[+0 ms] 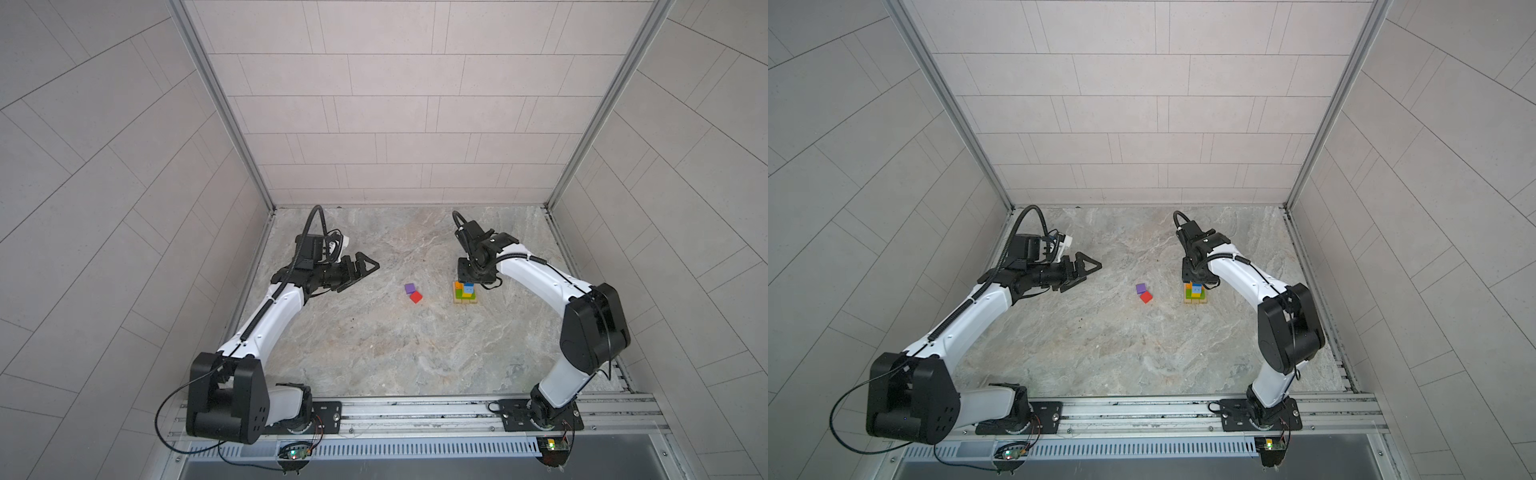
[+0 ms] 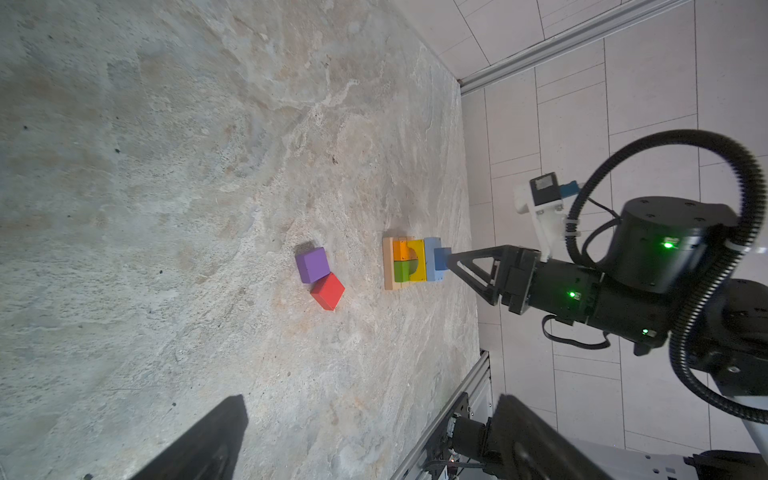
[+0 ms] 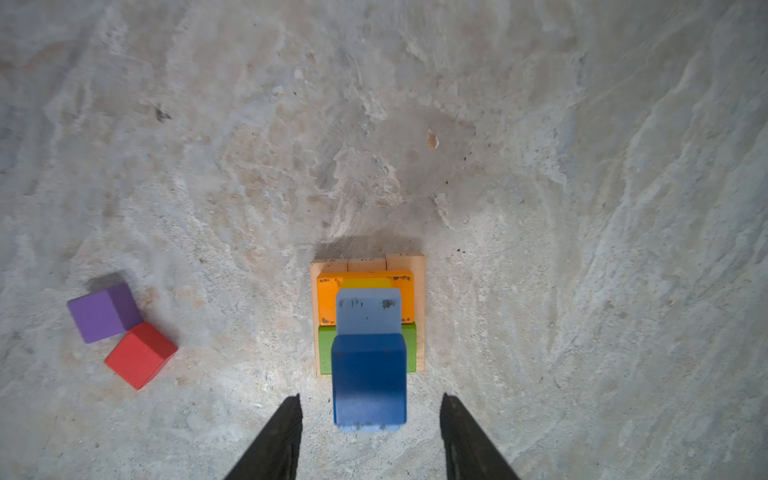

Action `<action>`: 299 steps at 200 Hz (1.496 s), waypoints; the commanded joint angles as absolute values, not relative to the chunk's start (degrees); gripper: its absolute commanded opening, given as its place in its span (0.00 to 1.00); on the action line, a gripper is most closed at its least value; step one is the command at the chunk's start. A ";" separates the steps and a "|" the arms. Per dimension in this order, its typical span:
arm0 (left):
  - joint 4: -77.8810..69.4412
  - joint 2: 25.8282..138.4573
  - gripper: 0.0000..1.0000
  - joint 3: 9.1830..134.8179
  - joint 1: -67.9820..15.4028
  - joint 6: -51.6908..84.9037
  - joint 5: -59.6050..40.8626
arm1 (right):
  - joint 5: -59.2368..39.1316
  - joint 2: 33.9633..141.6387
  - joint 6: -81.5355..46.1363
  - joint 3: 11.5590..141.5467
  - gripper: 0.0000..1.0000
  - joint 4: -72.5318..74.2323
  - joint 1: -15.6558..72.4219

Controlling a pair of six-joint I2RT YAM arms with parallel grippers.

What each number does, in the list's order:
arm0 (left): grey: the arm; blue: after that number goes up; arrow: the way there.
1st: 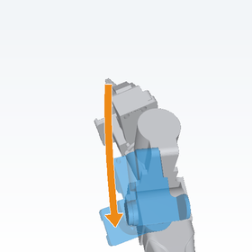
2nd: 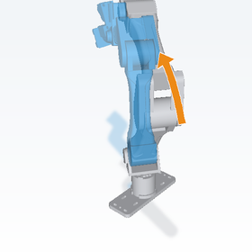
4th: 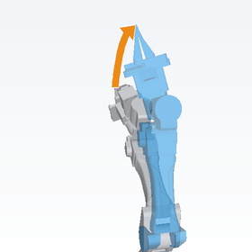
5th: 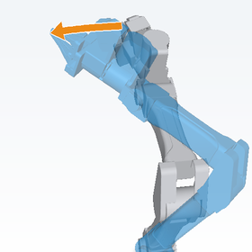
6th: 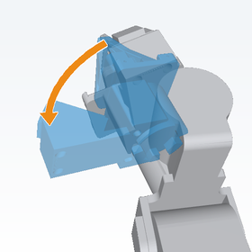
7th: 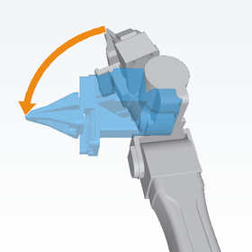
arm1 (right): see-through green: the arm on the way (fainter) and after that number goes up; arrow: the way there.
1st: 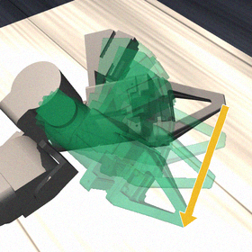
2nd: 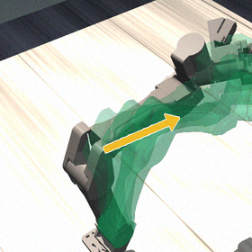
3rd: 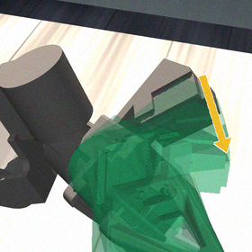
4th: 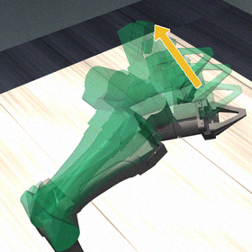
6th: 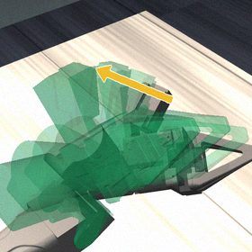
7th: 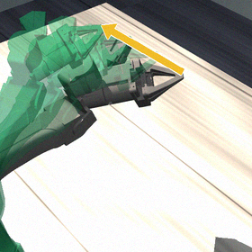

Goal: Build the wood block tower
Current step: 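Open the right gripper and raise it off the blue cube, then move the right gripper over the red cube beside the purple cube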

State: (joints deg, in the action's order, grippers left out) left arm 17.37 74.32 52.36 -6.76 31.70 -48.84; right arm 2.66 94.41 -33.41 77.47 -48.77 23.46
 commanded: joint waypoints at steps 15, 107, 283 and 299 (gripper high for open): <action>17.43 73.47 1.00 52.23 -6.46 31.42 -49.32 | 2.85 87.61 -29.47 77.61 0.55 -47.79 25.10; 17.67 72.96 1.00 52.32 -6.40 31.11 -49.06 | -4.42 90.14 -17.20 79.65 0.55 -42.64 36.14; 17.85 73.30 1.00 52.39 -6.25 30.94 -48.94 | -5.27 116.30 -9.16 88.60 0.56 -39.93 39.75; 17.84 73.26 1.00 52.44 -6.29 30.94 -48.97 | -5.32 117.45 -8.72 88.77 0.54 -39.90 39.74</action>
